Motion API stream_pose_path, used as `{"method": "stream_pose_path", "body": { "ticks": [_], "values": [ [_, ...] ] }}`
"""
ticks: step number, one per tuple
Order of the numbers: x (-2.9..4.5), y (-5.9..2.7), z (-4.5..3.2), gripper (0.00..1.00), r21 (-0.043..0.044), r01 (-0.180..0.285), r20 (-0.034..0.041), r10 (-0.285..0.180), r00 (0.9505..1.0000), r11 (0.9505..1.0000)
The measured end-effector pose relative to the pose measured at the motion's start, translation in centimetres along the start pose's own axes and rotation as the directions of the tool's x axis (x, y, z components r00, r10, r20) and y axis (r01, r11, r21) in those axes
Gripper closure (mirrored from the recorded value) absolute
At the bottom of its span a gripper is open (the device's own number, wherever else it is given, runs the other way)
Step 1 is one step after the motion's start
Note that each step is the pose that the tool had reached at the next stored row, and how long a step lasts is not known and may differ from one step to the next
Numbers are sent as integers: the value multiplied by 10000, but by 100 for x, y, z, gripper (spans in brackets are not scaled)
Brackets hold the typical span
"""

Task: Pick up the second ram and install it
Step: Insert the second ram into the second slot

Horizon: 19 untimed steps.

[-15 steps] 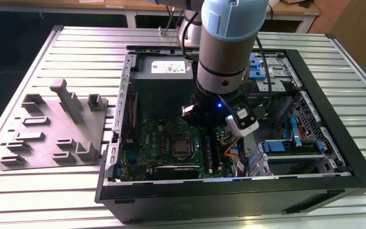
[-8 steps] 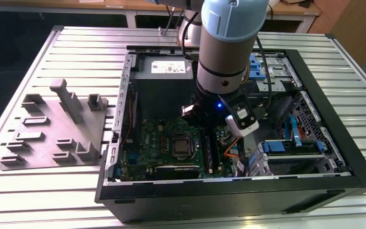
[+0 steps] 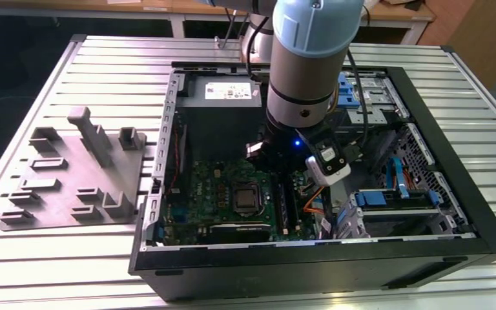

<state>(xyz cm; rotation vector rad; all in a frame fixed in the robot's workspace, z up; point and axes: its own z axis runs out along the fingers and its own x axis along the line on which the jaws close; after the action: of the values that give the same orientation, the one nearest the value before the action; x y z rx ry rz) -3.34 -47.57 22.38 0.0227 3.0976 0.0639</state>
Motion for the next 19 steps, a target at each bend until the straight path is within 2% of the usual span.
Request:
{"method": "stream_pose_path", "body": {
  "ticks": [7,10,13,19],
  "values": [
    [1,-1,13,87,-5,0,0,0,10000,10000],
    [1,-1,16,87,-43,-2,-1,2,10000,10000],
    [1,-1,17,87,-125,-6,-1,6,10000,9999],
    [1,-1,17,87,-156,-7,-2,7,10000,9999]
  ]
}}
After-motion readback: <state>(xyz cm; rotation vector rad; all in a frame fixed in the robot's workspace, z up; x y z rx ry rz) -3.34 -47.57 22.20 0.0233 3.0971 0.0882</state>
